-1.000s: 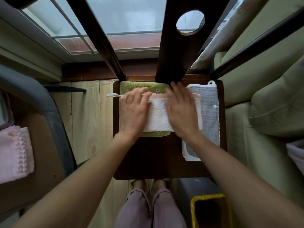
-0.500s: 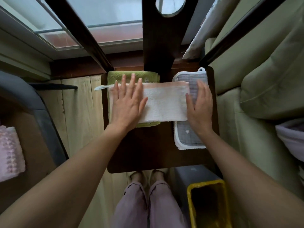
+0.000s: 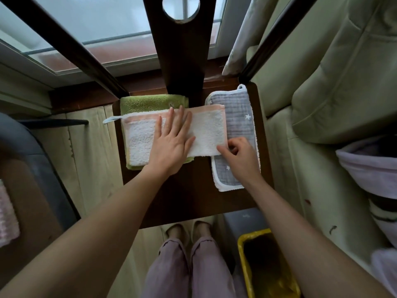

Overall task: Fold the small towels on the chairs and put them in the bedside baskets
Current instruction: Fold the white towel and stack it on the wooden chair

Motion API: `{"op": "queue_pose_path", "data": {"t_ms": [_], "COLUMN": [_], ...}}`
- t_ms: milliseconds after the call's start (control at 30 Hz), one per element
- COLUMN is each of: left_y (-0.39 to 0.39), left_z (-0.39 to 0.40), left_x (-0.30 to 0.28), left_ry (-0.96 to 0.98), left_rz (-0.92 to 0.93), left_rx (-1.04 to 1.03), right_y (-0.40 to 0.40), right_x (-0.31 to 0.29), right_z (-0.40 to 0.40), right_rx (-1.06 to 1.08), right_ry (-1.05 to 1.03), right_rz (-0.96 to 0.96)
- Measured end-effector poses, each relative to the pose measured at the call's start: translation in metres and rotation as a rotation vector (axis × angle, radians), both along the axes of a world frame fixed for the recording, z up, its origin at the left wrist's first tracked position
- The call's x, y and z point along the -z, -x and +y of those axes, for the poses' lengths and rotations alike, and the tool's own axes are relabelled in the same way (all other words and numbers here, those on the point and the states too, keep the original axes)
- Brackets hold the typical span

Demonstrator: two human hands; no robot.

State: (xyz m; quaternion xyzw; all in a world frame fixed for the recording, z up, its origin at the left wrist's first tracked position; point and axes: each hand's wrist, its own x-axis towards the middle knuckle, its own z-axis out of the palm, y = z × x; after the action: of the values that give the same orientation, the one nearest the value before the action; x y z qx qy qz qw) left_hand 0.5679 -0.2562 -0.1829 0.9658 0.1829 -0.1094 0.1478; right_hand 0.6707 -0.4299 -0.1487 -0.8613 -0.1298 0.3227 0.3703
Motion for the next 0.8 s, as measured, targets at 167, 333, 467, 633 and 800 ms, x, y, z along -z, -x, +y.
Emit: {"op": "queue_pose_path", "data": {"t_ms": [167, 333, 467, 633, 800], "left_y": [0.001, 0.001, 0.039, 0.104, 0.122], "left_z": [0.002, 0.006, 0.012, 0.029, 0.034], "left_x": [0.004, -0.007, -0.040, -0.040, -0.048], "left_ry": [-0.019, 0.087, 0.250, 0.655, 0.865], "left_rz": [0.009, -0.038, -0.390, -0.400, -0.375], "left_rx": [0.016, 0.015, -0.405, -0.916, -1.087], "right_y": [-0.007, -0.001, 0.020, 0.055, 0.066], "right_x": [0.007, -0.003, -0.020, -0.009, 0.018], "right_z": [0.003, 0.014, 0.040, 0.109, 0.131], "right_rx": [0.024, 0.113, -0.065, -0.662, -0.932], "right_ry": [0.105, 0.159, 0.086, -0.029, 0.218], "right_rz": [-0.157, -0.182, -0.565, -0.572, -0.591]}}
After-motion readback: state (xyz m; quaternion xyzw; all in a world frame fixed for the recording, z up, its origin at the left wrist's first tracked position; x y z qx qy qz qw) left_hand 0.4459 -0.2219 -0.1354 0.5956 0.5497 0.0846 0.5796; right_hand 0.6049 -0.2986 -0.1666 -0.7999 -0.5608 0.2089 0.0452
